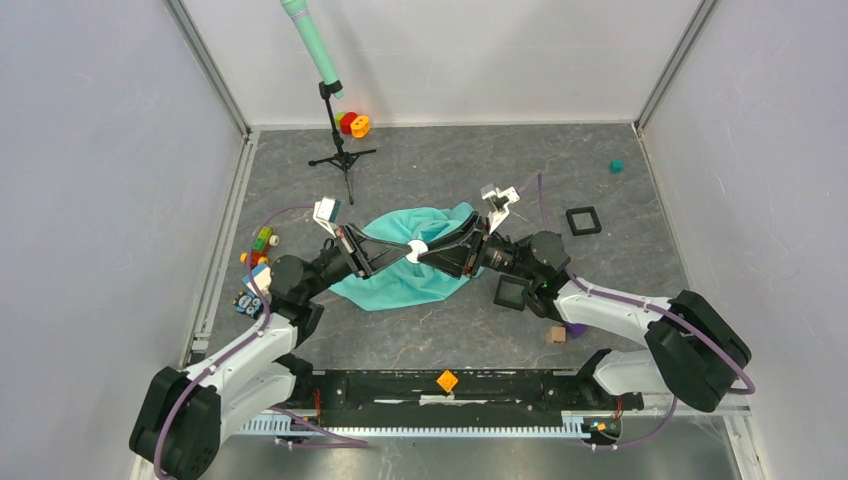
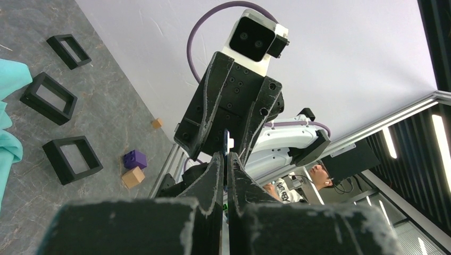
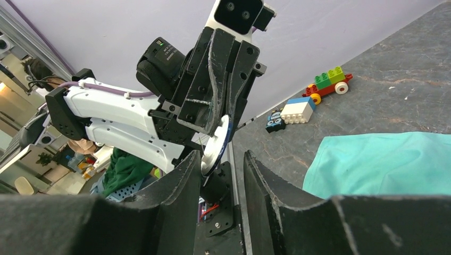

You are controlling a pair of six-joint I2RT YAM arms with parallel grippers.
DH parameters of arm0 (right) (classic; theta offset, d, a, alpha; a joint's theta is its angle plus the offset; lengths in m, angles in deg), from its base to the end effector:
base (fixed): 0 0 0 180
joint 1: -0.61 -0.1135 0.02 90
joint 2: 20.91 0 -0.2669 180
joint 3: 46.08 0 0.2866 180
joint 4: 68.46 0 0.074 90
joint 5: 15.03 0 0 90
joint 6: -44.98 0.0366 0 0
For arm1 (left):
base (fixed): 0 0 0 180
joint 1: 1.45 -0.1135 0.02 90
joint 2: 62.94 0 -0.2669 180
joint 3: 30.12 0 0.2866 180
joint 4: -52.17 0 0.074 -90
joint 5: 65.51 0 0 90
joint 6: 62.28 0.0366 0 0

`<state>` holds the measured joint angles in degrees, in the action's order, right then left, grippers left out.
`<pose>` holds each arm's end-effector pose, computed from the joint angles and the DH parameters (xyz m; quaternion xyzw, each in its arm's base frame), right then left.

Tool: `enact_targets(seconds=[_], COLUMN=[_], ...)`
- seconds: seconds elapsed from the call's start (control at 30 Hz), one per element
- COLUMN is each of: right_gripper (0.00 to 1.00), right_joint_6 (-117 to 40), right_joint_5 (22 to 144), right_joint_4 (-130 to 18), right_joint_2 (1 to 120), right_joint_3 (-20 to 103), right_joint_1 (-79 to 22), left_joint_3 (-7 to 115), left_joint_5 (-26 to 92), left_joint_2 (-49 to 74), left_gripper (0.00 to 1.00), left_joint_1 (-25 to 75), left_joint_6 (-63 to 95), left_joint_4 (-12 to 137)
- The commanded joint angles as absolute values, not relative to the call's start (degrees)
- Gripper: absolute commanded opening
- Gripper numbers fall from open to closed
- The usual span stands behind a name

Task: Remove the brooch from the garment
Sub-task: Close the brooch.

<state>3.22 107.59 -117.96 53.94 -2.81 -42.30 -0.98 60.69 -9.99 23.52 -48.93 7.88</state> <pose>0.2020 0.2147 0.2533 -0.2006 0.5746 0.6699 0.4252 0.1888 -0.1118 0.2470 -0.0065 0.5990 -0.7172 0.3562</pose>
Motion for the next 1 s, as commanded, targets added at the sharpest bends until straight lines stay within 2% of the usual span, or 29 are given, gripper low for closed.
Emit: enact_targets(seconds=[0.0,0.37,0.67,0.97], right_gripper=[0.40,0.28,0.26,0.19], right_joint_6=[3.5,5.8,6.3,6.3], right_joint_5=[108.1,108.4,109.9,109.5], right_joint_4=[-120.4,-122.9,-123.2,-119.1], right_joint_2=[54.2,54.7,55.9,56.0], right_joint_3=[0.0,-0.3,0.4,1.5], right_joint_1=[-42.7,-42.8,-42.7,-42.8], left_joint_3=[-0.8,-0.9,0.0,0.5], left_joint_5=[61.8,62.5,64.4,65.1], left_joint_2=[-11.0,-11.6,-10.4,-10.9], left_gripper=[0.02,0.02,0.02,0.02], left_joint_1=[23.4,23.3,23.4,23.4], left_joint_6=[-47.0,-46.6,-46.4,-44.7], left_joint_4=[6.8,6.8,6.6,8.3])
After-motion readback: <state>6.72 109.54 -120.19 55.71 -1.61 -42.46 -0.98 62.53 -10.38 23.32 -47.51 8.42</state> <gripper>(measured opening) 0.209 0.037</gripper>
